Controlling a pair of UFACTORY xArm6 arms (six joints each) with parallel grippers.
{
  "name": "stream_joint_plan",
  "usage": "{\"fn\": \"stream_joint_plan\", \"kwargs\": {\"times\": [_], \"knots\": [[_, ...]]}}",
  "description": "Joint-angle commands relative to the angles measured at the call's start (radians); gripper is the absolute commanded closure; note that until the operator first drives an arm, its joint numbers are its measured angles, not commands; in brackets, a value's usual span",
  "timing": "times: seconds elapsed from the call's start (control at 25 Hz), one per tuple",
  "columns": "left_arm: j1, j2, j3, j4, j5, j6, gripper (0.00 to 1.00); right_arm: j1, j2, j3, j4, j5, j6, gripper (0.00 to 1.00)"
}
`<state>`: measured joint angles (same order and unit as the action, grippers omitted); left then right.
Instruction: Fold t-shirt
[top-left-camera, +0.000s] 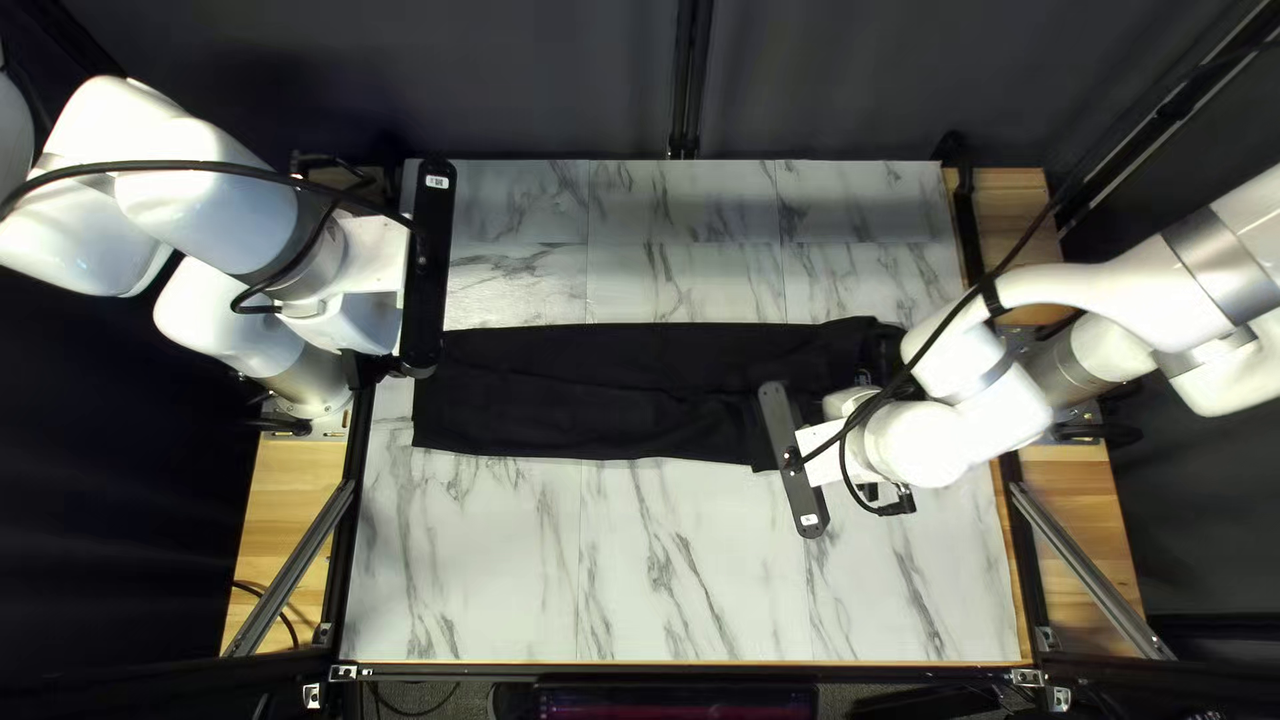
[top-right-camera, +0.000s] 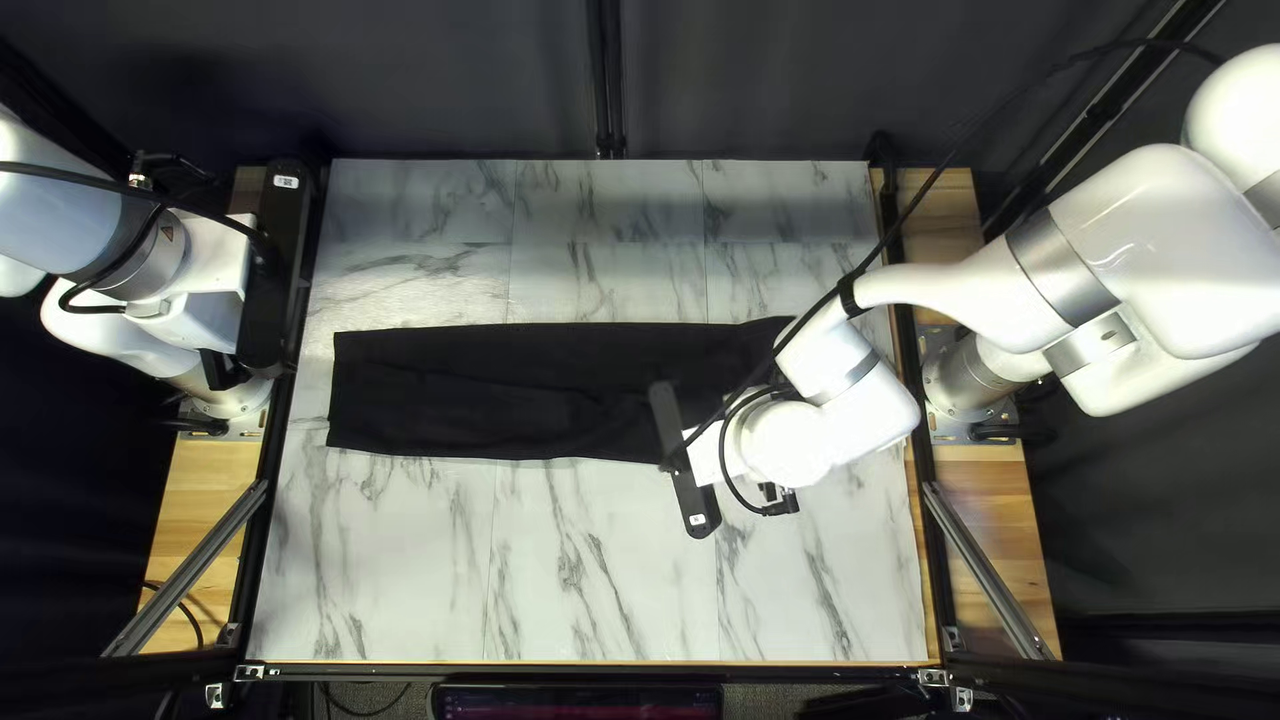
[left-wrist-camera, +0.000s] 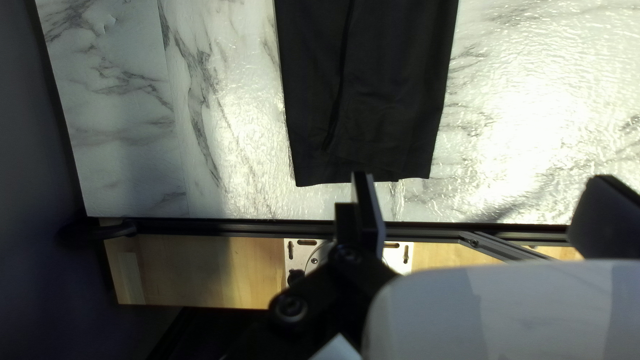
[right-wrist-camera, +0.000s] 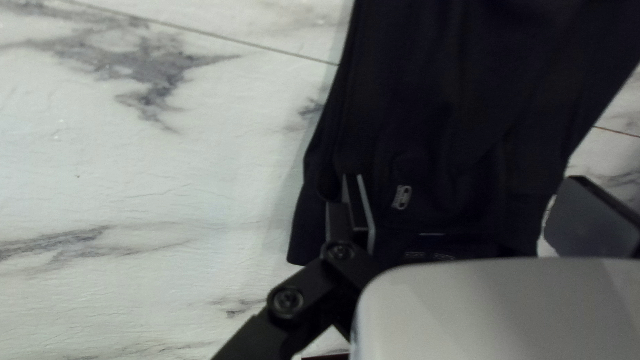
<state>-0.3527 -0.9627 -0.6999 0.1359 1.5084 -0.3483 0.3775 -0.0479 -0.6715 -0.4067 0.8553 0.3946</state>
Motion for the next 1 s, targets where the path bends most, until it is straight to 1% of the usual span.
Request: {"fn": "stream_joint_plan", "kwargs": {"times": [0.04, 0.16, 0.28, 0.36, 0.4, 0.52, 0.68, 0.72, 0.76, 0.8, 0.84, 0.88, 0.96, 1.0], "knots": [[0.0, 0.0, 0.0, 0.0, 0.0, 0.0, 0.0, -0.044, 0.048, -0.046, -0.046, -0.032, 0.029, 0.0], [0.0, 0.0, 0.0, 0.0, 0.0, 0.0, 0.0, -0.084, 0.037, -0.058, -0.073, -0.04, 0.024, 0.0], [0.0, 0.0, 0.0, 0.0, 0.0, 0.0, 0.0, -0.135, 0.029, -0.05, -0.096, -0.091, 0.005, 0.0], [0.0, 0.0, 0.0, 0.0, 0.0, 0.0, 0.0, -0.179, 0.034, -0.038, -0.096, -0.152, -0.026, 0.0], [0.0, 0.0, 0.0, 0.0, 0.0, 0.0, 0.0, -0.209, 0.041, -0.03, -0.088, -0.196, -0.052, 0.0], [0.0, 0.0, 0.0, 0.0, 0.0, 0.0, 0.0, -0.252, 0.064, -0.03, -0.063, -0.255, -0.098, 0.0], [0.0, 0.0, 0.0, 0.0, 0.0, 0.0, 0.0, -0.273, 0.112, -0.062, -0.015, -0.291, -0.163, 0.0], [0.0, 0.0, 0.0, 0.0, 0.0, 0.0, 0.0, -0.277, 0.146, -0.087, 0.023, -0.299, -0.212, 0.0], [0.0, 0.0, 0.0, 0.0, 0.0, 0.0, 0.0, -0.279, 0.159, -0.098, 0.041, -0.299, -0.235, 0.0], [0.0, 0.0, 0.0, 0.0, 0.0, 0.0, 0.0, -0.281, 0.178, -0.115, 0.076, -0.296, -0.278, 0.02], [0.0, 0.0, 0.0, 0.0, 0.0, 0.0, 0.0, -0.283, 0.185, -0.122, 0.1, -0.292, -0.305, 0.07], [0.0, 0.0, 0.0, 0.0, 0.0, 0.0, 0.0, -0.283, 0.187, -0.126, 0.114, -0.289, -0.321, 0.17], [0.0, 0.0, 0.0, 0.0, 0.0, 0.0, 0.0, -0.281, 0.19, -0.135, 0.152, -0.278, -0.358, 0.43], [0.0, 0.0, 0.0, 0.0, 0.0, 0.0, 0.0, -0.28, 0.194, -0.144, 0.179, -0.263, -0.382, 0.62]]}}
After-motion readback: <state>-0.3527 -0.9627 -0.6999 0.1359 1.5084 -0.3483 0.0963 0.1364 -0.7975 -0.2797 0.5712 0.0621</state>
